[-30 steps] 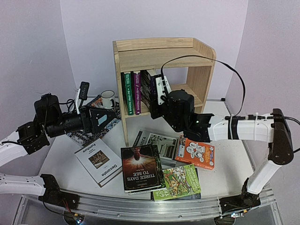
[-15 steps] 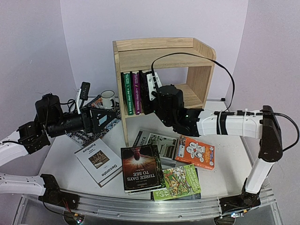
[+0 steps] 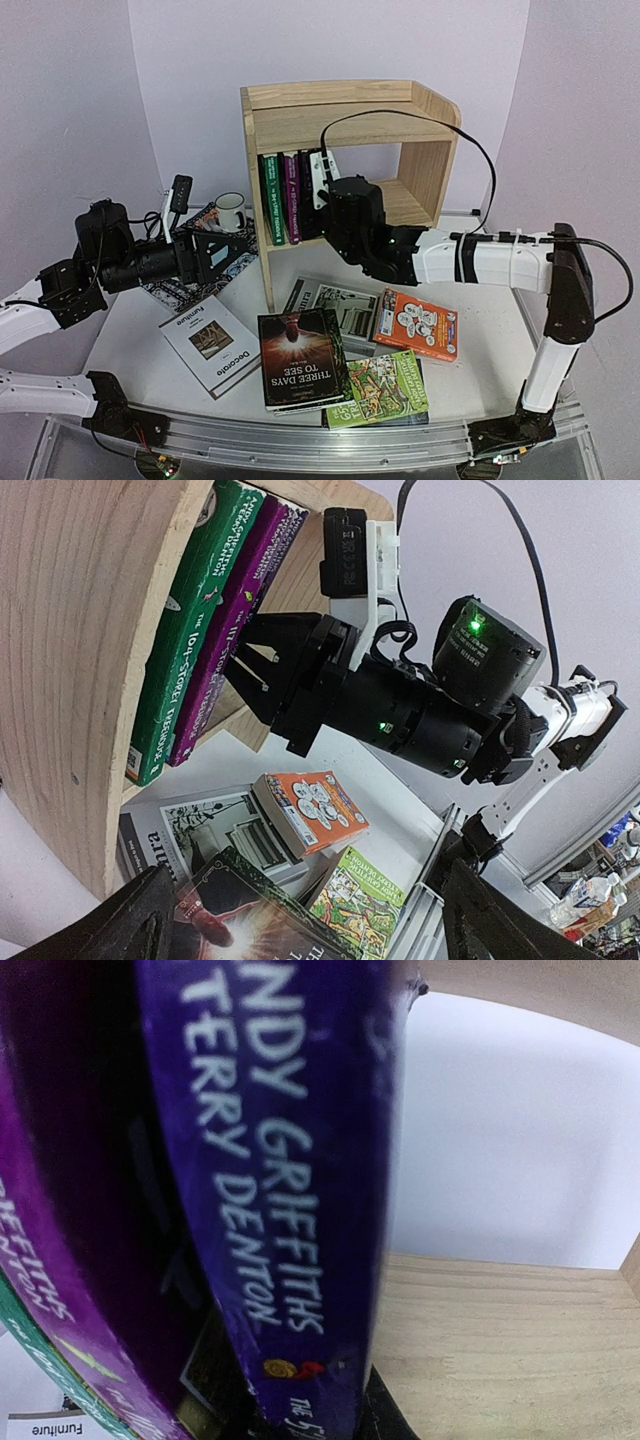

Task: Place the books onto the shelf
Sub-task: Place the book on the shelf, then pick up the book from the book pile.

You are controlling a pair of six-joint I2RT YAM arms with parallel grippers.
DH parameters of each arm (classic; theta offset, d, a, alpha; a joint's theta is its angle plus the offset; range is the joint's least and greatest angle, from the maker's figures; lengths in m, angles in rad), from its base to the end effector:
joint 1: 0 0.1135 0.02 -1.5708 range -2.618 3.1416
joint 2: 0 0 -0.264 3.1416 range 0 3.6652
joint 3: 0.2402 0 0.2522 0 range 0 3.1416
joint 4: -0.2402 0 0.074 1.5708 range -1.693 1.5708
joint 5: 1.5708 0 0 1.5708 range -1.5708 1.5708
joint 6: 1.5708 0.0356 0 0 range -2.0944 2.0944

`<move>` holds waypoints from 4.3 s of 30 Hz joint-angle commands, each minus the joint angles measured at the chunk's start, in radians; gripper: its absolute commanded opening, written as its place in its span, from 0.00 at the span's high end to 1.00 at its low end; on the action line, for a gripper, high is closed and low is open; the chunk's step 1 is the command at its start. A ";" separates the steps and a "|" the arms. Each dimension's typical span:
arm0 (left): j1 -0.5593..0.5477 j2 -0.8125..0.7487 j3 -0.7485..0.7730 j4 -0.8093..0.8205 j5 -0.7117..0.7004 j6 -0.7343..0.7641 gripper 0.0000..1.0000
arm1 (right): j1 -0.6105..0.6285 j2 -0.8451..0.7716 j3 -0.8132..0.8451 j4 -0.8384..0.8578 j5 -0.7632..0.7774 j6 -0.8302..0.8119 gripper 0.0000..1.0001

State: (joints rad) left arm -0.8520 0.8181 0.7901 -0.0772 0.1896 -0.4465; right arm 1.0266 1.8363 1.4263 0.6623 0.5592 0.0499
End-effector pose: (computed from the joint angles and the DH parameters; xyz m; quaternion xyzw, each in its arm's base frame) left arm 0.1230 -0.1507 0.3479 0.2110 0.7121 -0.4587 0.4879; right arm 0.2433 0.3656 0.3516 -0.0836 0.6223 0.2443 0.7390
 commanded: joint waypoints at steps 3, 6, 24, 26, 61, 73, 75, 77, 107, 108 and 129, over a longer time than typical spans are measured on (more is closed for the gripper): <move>-0.001 -0.017 -0.004 0.051 0.020 -0.011 0.05 | 0.035 0.021 0.111 0.112 -0.040 0.014 1.00; -0.001 -0.020 -0.006 0.050 0.022 -0.010 0.05 | 0.044 0.038 0.129 0.106 -0.039 0.011 1.00; -0.001 -0.020 -0.008 0.052 0.024 -0.011 0.05 | 0.112 0.062 0.192 0.096 0.063 -0.042 1.00; -0.002 -0.016 -0.006 0.051 0.025 -0.011 0.05 | 0.118 0.053 0.180 0.095 0.076 -0.041 1.00; -0.001 0.012 -0.016 0.073 0.025 -0.029 0.05 | 0.124 -0.075 0.026 0.075 0.121 0.065 0.99; -0.001 0.010 -0.018 0.073 0.028 -0.032 0.05 | 0.124 -0.092 0.026 0.043 0.100 0.066 0.77; -0.001 0.009 -0.019 0.073 0.029 -0.033 0.05 | 0.124 -0.096 0.020 0.038 0.098 0.068 0.72; -0.001 0.008 -0.020 0.073 0.030 -0.033 0.05 | 0.124 -0.099 0.015 0.031 0.099 0.068 0.70; -0.002 0.028 -0.011 0.073 0.039 -0.033 0.05 | 0.128 -0.259 -0.168 -0.114 0.049 0.154 0.58; -0.002 0.030 -0.010 0.073 0.040 -0.033 0.05 | 0.128 -0.265 -0.175 -0.116 0.050 0.155 0.58; -0.003 -0.003 -0.147 0.100 0.061 -0.113 0.06 | 0.127 -0.683 -0.605 -0.631 -0.080 0.266 0.22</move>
State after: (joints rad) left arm -0.8520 0.8300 0.6904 -0.0144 0.2244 -0.5134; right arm 1.1488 1.2647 0.8817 0.2159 0.5377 0.2290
